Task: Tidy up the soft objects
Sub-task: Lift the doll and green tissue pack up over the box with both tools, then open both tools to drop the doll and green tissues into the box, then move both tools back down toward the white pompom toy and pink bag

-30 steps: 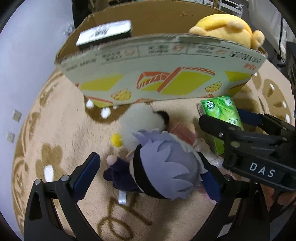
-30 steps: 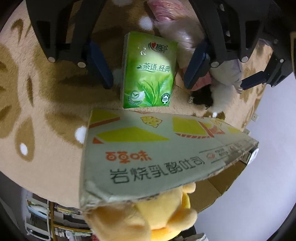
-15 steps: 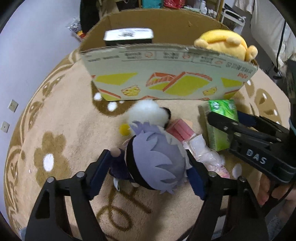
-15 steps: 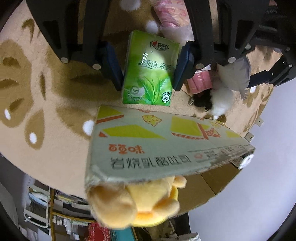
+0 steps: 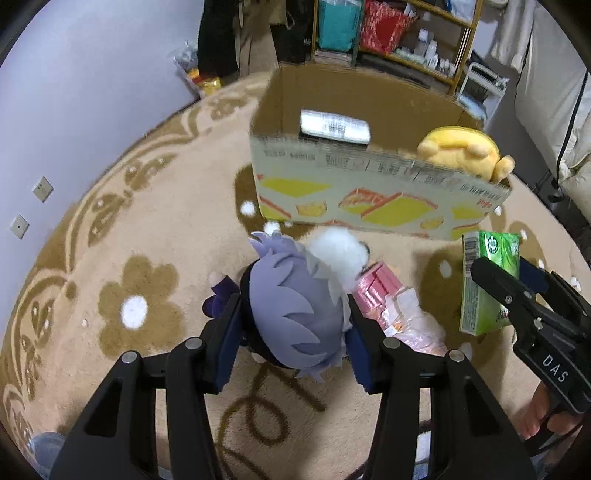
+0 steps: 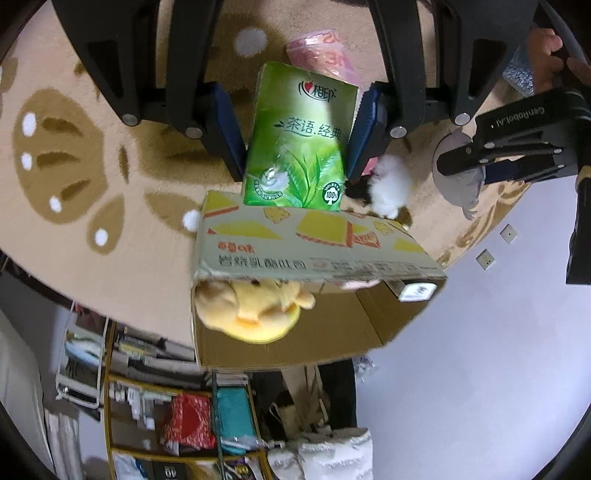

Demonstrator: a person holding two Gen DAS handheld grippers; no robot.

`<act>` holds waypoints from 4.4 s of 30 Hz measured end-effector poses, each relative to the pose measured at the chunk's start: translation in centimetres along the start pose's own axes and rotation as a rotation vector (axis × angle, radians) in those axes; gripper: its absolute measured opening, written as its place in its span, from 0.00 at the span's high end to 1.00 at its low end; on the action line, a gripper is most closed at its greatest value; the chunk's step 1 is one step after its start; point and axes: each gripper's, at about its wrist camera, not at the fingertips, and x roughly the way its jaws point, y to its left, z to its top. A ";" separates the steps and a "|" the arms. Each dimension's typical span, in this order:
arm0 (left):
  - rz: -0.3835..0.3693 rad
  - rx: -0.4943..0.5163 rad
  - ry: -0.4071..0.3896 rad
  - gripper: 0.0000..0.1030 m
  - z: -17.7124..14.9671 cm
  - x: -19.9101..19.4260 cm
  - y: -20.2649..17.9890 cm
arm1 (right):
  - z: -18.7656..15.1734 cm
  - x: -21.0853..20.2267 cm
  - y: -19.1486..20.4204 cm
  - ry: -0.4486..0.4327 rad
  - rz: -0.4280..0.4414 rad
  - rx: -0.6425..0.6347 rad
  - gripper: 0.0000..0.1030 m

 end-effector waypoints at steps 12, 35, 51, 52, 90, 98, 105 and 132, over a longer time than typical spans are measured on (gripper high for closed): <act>-0.027 -0.031 -0.277 0.51 0.1 -7.6 1.3 | 1.1 -5.3 1.2 -0.183 -0.015 -0.026 0.45; -0.070 0.054 -0.512 0.51 4.3 -10.6 0.4 | 4.0 -6.1 0.2 -0.325 -0.016 0.024 0.45; -0.100 0.102 -0.463 0.51 8.7 -6.4 -1.3 | 7.5 -3.1 -0.2 -0.352 0.000 -0.012 0.45; -0.115 0.092 -0.447 0.51 9.1 -6.0 -1.2 | 7.7 -2.9 -0.2 -0.352 0.001 -0.017 0.45; -0.184 0.075 -0.372 0.47 13.7 0.6 -1.1 | 9.6 2.9 0.9 -0.330 0.041 -0.107 0.44; -0.193 0.080 -0.349 0.36 13.9 0.8 -1.0 | 9.3 3.4 0.7 -0.303 0.042 -0.098 0.42; -0.197 0.033 -0.341 0.23 13.9 0.3 -0.1 | 9.1 3.1 0.3 -0.302 0.034 -0.093 0.33; -0.105 0.020 -0.275 0.03 9.3 -6.0 1.9 | 5.9 -5.5 1.8 -0.288 -0.059 -0.059 0.00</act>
